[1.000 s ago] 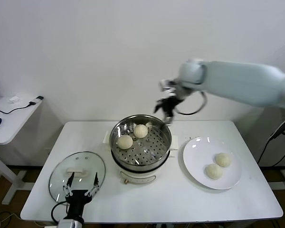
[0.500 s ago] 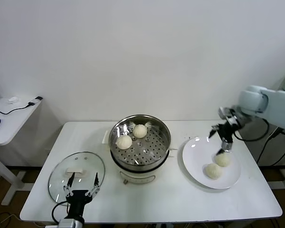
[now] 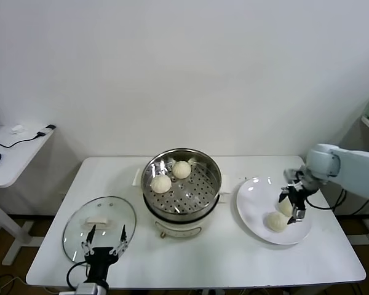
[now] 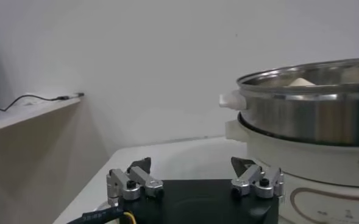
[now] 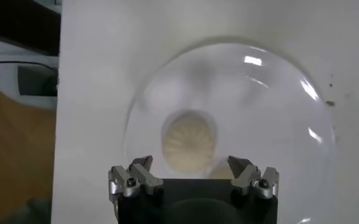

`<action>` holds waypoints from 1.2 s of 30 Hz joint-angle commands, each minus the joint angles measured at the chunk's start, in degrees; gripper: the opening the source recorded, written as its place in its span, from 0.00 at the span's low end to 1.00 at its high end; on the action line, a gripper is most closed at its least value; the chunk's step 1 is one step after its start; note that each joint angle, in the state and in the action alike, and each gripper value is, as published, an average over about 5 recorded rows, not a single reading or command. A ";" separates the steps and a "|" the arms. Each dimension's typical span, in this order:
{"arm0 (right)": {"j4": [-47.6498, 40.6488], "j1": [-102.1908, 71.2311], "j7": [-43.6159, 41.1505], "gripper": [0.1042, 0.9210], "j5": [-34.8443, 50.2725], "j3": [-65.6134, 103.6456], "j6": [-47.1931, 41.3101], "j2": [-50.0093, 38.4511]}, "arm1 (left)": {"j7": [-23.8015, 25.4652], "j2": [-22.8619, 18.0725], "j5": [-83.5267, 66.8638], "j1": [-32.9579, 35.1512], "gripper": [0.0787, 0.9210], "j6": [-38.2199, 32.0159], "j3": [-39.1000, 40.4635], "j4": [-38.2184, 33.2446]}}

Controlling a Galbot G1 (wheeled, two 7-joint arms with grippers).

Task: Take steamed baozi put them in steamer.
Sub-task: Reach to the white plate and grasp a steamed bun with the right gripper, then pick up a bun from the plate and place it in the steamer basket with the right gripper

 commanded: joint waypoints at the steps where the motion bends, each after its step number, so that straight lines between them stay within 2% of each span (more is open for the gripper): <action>1: -3.31 -9.91 4.65 0.88 -2.03 5.63 -2.43 2.10 | 0.06 0.01 -0.05 -0.24 0.88 0.06 0.08 0.50; 22: -4.37 -11.42 5.21 0.87 -2.89 7.23 -2.93 2.77 | -0.13 0.01 -0.23 -0.08 0.88 0.07 0.09 0.50; 29: -3.40 -9.83 3.27 0.73 -3.86 7.57 -1.40 2.42 | -0.24 -0.13 -0.18 -0.06 0.88 0.05 0.27 0.28; 36: -1.87 -4.10 -2.55 0.68 -9.22 8.60 2.54 1.94 | -0.23 -0.18 -0.12 0.10 0.88 0.07 0.41 -0.24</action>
